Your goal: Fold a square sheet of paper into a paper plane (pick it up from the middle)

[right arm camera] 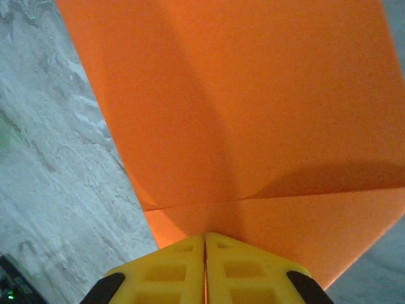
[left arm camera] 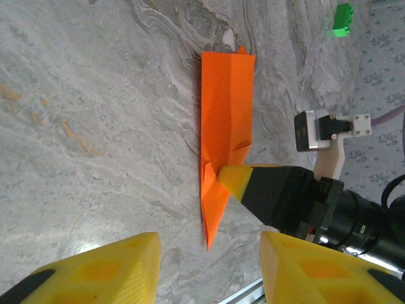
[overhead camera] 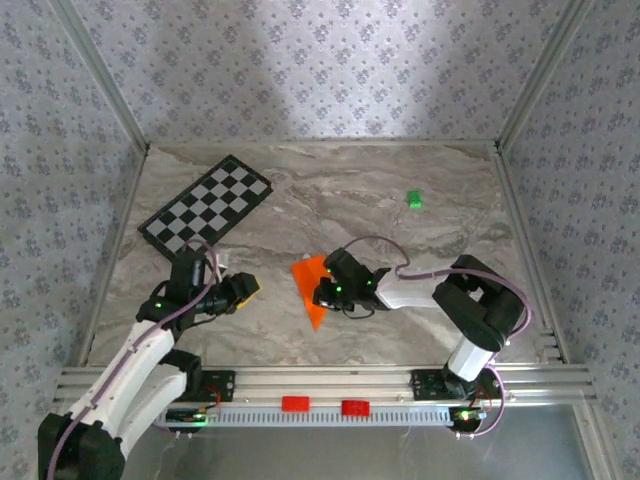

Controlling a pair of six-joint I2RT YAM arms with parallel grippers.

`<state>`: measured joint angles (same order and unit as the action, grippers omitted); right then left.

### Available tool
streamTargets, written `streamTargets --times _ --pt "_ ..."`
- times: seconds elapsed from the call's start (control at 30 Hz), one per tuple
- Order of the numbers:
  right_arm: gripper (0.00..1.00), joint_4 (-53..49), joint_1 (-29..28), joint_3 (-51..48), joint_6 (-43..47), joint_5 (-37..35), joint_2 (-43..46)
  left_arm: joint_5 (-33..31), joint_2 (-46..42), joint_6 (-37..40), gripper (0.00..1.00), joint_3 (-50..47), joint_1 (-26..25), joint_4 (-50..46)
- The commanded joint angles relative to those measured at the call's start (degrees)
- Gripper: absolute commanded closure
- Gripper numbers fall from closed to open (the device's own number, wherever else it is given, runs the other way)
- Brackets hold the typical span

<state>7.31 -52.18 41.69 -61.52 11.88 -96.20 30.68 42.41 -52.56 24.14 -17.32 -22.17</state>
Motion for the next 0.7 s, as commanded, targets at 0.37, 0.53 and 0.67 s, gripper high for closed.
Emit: streamTargets --times 0.37,0.53,0.67 --pt "0.80 2.4 -8.3 -1.5 -15.5 -18.6 6.6 -1.7 18.4 0.4 0.85 8.0 -7.5 9.6" --pt "0.78 -4.5 -2.5 -3.5 -8.3 -14.5 11.5 -0.9 27.6 1.1 0.95 12.2 -9.8 14.1" --pt "0.72 -6.4 1.4 -7.1 -7.1 -10.0 14.3 -0.4 35.7 2.3 0.98 15.9 -11.2 15.8"
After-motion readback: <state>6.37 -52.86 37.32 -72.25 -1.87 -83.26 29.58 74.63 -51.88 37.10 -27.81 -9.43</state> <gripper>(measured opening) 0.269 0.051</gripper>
